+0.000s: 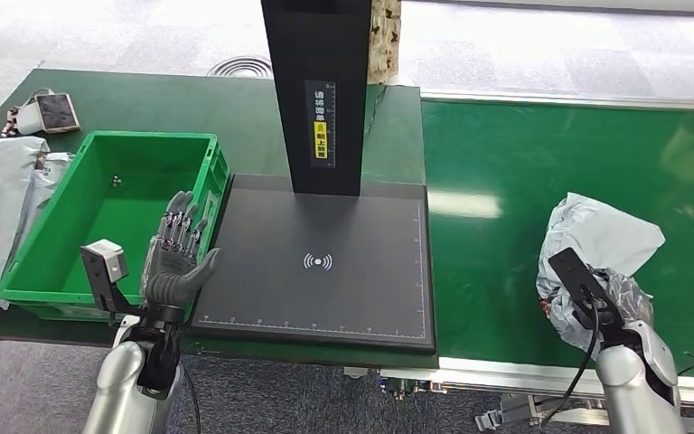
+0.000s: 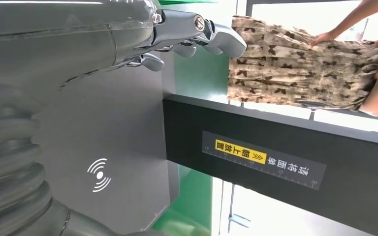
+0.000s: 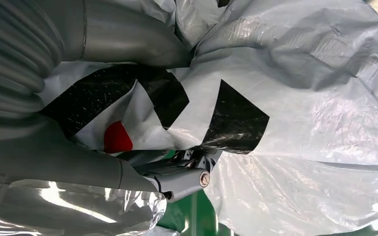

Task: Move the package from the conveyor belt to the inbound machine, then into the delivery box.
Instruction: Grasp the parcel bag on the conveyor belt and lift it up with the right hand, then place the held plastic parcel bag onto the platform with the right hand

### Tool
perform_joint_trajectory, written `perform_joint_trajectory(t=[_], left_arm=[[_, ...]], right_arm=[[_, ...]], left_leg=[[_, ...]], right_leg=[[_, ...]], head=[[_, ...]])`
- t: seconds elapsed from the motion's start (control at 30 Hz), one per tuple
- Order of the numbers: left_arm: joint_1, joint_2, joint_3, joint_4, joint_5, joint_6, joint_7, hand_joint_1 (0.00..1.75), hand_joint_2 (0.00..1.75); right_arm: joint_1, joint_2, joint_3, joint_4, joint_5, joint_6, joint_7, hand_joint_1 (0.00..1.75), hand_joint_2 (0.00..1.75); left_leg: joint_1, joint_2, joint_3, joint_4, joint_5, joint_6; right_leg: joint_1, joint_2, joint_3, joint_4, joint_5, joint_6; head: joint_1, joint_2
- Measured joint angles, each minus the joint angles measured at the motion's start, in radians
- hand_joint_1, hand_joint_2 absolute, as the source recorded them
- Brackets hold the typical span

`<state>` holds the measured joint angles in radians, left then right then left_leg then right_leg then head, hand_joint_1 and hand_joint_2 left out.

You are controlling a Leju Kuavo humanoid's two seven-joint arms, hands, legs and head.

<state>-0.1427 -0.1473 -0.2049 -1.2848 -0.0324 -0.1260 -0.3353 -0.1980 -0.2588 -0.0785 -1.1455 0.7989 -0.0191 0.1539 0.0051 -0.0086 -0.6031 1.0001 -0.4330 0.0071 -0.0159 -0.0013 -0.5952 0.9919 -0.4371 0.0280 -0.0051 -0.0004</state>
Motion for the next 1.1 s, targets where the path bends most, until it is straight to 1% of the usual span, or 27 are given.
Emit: perform_joint_trajectory(t=[0.03, 0.1, 0.2, 0.23, 0.27, 0.3, 0.37, 0.43, 0.53, 0.6, 0.67, 0.83, 1.1], left_arm=[[0.000, 0.000, 0.000, 0.000, 0.000, 0.001, 0.000, 0.00, 1.75], [0.002, -0.001, 0.001, -0.002, 0.000, 0.005, -0.001, 0.00, 1.75], [0.002, -0.004, 0.001, -0.005, 0.000, 0.020, -0.007, 0.00, 1.75], [0.002, -0.005, 0.001, -0.006, 0.000, 0.025, -0.011, 0.00, 1.75], [0.001, -0.007, 0.001, -0.006, 0.000, 0.029, -0.016, 0.00, 1.75], [0.000, -0.009, 0.001, -0.006, 0.000, 0.033, -0.022, 0.00, 1.75], [-0.008, -0.013, 0.000, -0.004, 0.000, 0.039, -0.041, 0.00, 1.75], [-0.031, -0.016, -0.003, 0.010, 0.000, 0.046, -0.064, 0.00, 1.75], [-0.076, -0.020, -0.011, 0.039, 0.007, 0.056, -0.091, 0.00, 1.75], [-0.091, -0.021, -0.016, 0.051, 0.011, 0.059, -0.097, 0.00, 1.75], [-0.096, -0.021, -0.017, 0.059, 0.012, 0.062, -0.098, 0.00, 1.75], [-0.103, -0.021, -0.018, 0.072, 0.015, 0.065, -0.098, 0.00, 1.75], [-0.104, -0.021, -0.018, 0.081, 0.015, 0.066, -0.098, 0.00, 1.75]], right_arm=[[-0.001, 0.004, -0.004, -0.007, -0.008, -0.021, -0.017, 1.75, 1.75], [-0.005, 0.018, -0.018, -0.032, -0.039, -0.092, -0.077, 1.75, 1.75], [-0.029, 0.049, -0.043, -0.106, -0.117, -0.242, -0.227, 1.75, 1.75], [-0.040, 0.061, -0.048, -0.137, -0.141, -0.284, -0.282, 1.75, 1.75], [-0.050, 0.071, -0.049, -0.166, -0.157, -0.305, -0.329, 1.75, 1.75], [-0.058, 0.080, -0.046, -0.195, -0.168, -0.310, -0.371, 1.75, 1.75], [-0.072, 0.098, -0.022, -0.248, -0.147, -0.276, -0.439, 1.75, 1.75], [-0.093, 0.110, 0.047, -0.282, -0.060, -0.238, -0.482, 1.75, 1.75], [-0.148, 0.117, 0.218, -0.293, 0.077, -0.234, -0.493, 1.75, 1.75], [-0.182, 0.117, 0.307, -0.293, 0.102, -0.240, -0.480, 1.75, 1.75], [-0.203, 0.117, 0.357, -0.293, 0.102, -0.246, -0.473, 1.75, 1.75], [-0.218, 0.116, 0.414, -0.293, 0.095, -0.251, -0.469, 1.75, 1.75], [-0.224, 0.115, 0.435, -0.293, 0.095, -0.252, -0.469, 1.75, 1.75]], left_leg=[[0.000, 0.000, 0.000, 0.000, 0.000, 0.000], [0.000, 0.000, 0.000, 0.000, 0.000, 0.000], [0.000, 0.000, 0.000, 0.000, 0.000, 0.000], [0.000, 0.000, 0.000, 0.000, 0.000, 0.000], [0.000, 0.000, 0.000, 0.000, 0.000, 0.000], [0.000, 0.000, 0.000, 0.000, 0.000, 0.000], [0.000, 0.000, 0.000, 0.000, 0.000, 0.000], [0.000, 0.001, 0.001, 0.000, 0.000, -0.001], [0.000, 0.002, 0.002, 0.000, 0.001, -0.001], [0.000, 0.001, 0.002, 0.000, 0.002, -0.001], [0.000, 0.000, 0.002, 0.000, 0.002, -0.001], [0.000, 0.001, 0.001, 0.000, 0.002, -0.001], [0.000, 0.001, 0.001, 0.000, 0.001, -0.001]], right_leg=[[0.000, 0.000, 0.000, 0.000, 0.000, 0.000], [0.000, 0.000, 0.000, 0.001, 0.000, 0.000], [0.000, 0.000, 0.000, 0.001, 0.000, 0.000], [0.000, 0.000, 0.000, 0.001, 0.000, 0.000], [0.000, 0.000, 0.000, 0.001, 0.000, 0.000], [0.000, 0.000, 0.000, 0.001, 0.000, 0.000], [0.000, 0.001, 0.000, 0.001, 0.000, 0.000], [0.000, 0.001, 0.000, 0.002, 0.000, -0.001], [0.000, 0.002, 0.000, 0.002, 0.001, -0.002], [0.000, 0.000, 0.000, 0.002, 0.001, -0.002], [0.000, 0.000, 0.000, 0.002, 0.001, -0.002], [0.000, 0.001, 0.000, 0.002, 0.001, -0.001], [0.000, 0.001, 0.000, 0.002, 0.001, -0.001]], head=[[0.000, 0.000], [0.000, 0.000], [0.000, 0.000], [0.000, 0.000], [0.000, 0.000], [0.000, 0.000], [0.000, 0.000], [0.000, 0.000], [0.000, 0.000], [0.000, 0.000], [0.000, 0.000], [0.000, 0.000], [0.000, 0.000]])
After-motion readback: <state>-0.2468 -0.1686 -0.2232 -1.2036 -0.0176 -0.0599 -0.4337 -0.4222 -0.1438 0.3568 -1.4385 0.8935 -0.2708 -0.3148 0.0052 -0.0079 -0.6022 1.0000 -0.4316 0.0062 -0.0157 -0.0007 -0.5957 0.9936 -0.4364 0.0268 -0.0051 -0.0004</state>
